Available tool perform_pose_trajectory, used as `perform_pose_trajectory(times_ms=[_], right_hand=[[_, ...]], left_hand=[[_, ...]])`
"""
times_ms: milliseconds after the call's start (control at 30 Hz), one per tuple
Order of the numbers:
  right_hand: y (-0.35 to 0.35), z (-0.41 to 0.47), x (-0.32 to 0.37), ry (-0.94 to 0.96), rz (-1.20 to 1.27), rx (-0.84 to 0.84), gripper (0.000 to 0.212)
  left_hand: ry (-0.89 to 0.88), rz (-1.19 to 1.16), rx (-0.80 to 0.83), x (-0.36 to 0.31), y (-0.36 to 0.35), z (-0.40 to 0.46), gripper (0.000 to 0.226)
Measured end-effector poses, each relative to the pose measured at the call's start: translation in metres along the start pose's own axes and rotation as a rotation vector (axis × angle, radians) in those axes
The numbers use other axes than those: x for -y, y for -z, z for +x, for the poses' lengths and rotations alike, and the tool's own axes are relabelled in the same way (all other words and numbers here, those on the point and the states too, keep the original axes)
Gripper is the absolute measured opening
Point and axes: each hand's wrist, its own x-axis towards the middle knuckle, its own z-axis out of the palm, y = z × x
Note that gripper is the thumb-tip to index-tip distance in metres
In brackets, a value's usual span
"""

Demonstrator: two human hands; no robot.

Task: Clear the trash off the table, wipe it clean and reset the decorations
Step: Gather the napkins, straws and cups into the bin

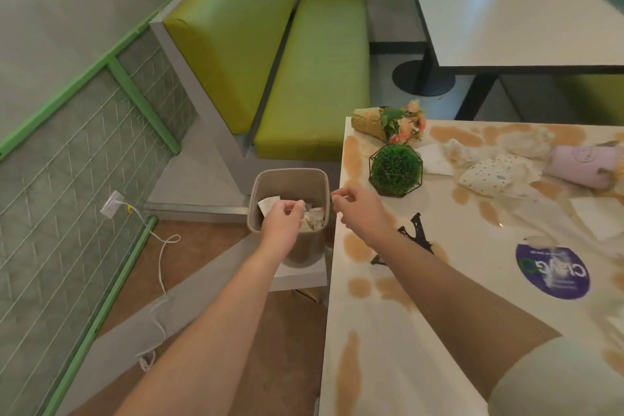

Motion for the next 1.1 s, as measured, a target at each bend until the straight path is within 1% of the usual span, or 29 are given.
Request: perform_pose_trajectory(times_ms=[100, 167, 233, 367, 533, 567, 733, 900, 1033, 1100], right_hand=[[0.038, -0.033, -0.016, -0.002, 0.028, -0.021, 0.01], [0.062, -0.055, -0.032, -0.016, 0.039, -0.043, 0.016], [0.086, -0.077, -0.051, -0.058, 0.065, -0.063, 0.017], [0.138, -0.124, -0.101, -0.138, 0.037, -0.095, 0.016], [0.188, -0.171, -0.154, -0.198, -0.019, -0.133, 0.012], [0.208, -0.188, -0.171, -0.213, -0.031, -0.154, 0.013], [0.248, -0.221, -0.216, -0.282, -0.067, -0.197, 0.012], [0.29, -0.255, -0.248, -0.279, -0.327, -0.205, 0.02], [0.317, -0.262, -0.267, -0.272, -0.574, -0.158, 0.013], [0.326, -0.262, -0.276, -0.257, -0.688, -0.138, 0.015]], left_hand=[[-0.043, 0.001, 0.031, -0.012, -0.027, -0.031, 0.025], [-0.083, -0.018, 0.059, -0.02, -0.047, -0.056, 0.024], [-0.115, -0.01, 0.105, -0.028, -0.068, -0.082, 0.024], [-0.132, 0.051, 0.181, -0.032, -0.123, -0.134, 0.027], [-0.155, 0.137, 0.307, -0.022, -0.18, -0.185, 0.021], [-0.167, 0.17, 0.342, -0.02, -0.2, -0.205, 0.021], [-0.159, 0.285, 0.429, 0.001, -0.241, -0.241, 0.021], [-0.178, 0.407, 0.476, 0.008, -0.276, -0.271, 0.019], [-0.225, 0.531, 0.509, 0.004, -0.298, -0.283, 0.02], [-0.264, 0.627, 0.493, 0.0, -0.31, -0.285, 0.019]])
